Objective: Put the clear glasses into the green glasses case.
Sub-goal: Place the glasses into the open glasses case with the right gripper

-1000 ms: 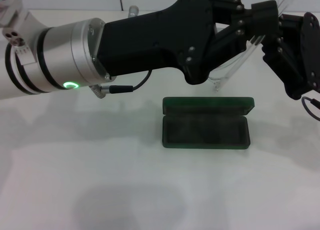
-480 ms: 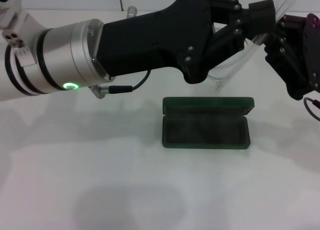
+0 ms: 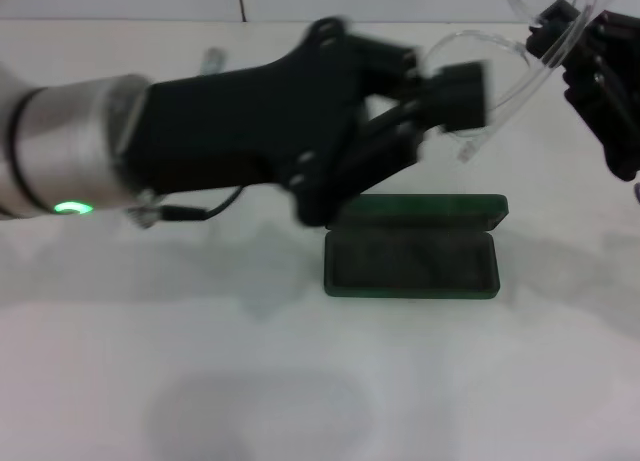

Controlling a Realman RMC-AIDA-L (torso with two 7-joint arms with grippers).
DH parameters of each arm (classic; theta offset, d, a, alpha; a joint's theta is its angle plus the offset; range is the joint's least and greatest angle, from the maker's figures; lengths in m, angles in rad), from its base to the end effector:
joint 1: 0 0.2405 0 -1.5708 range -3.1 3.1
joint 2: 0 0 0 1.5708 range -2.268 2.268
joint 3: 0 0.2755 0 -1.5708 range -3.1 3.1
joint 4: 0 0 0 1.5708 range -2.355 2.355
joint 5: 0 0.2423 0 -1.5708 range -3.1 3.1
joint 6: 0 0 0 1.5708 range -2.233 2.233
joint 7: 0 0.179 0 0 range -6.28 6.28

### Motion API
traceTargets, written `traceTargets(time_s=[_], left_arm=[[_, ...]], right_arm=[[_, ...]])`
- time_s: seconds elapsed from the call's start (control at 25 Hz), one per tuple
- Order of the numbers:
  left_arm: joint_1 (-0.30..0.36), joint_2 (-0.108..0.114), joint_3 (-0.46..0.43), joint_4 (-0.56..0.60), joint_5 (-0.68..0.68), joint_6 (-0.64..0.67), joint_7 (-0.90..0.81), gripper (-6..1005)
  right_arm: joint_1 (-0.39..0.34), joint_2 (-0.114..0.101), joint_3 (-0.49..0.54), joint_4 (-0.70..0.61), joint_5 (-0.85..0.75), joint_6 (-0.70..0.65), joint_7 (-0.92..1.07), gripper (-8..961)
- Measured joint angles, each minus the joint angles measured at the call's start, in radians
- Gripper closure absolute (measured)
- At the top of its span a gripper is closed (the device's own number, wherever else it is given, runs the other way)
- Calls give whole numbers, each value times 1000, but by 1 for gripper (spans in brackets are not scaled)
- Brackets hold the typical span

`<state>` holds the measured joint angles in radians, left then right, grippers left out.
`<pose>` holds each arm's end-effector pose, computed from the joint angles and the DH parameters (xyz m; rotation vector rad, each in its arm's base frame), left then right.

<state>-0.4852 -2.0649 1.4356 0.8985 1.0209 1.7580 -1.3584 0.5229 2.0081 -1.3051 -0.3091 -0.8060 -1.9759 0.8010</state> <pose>-0.0986 0.3221 -0.0224 2.5699 -0.0395 1.5384 0.1979 0.3291 0.0037 -2.2465 -0.0959 1.7406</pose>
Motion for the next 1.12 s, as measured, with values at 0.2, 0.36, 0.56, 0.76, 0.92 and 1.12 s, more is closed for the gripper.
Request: traceTargets(time_s=[0.2,0.36,0.56,0.76,0.92,1.12], left_arm=[[61,51,-165,-2,115,78,-92,940],[109,81,-284,-5,225,86,-131,940],[149,99,-390,-9,346,88,-131,939],[168,114,-468,-9,367,91,-129,939],[168,128,-505,-9,381,92,-136,939],[166,122,-556,-9,388,88,-133,939]], right_arm=[[-22,-54,3,-151,-89,50,158,897],[-87,-86,7,-446,-213,165,363,897],[-177,-63,85,-948,-513,306,719,896],[-136,-11,174,-1282,-838,260,1081,896],[-20,-6,145,-1405,-1035,190,1319,896],[150,4,44,-1388,-1273,106,1473,895]])
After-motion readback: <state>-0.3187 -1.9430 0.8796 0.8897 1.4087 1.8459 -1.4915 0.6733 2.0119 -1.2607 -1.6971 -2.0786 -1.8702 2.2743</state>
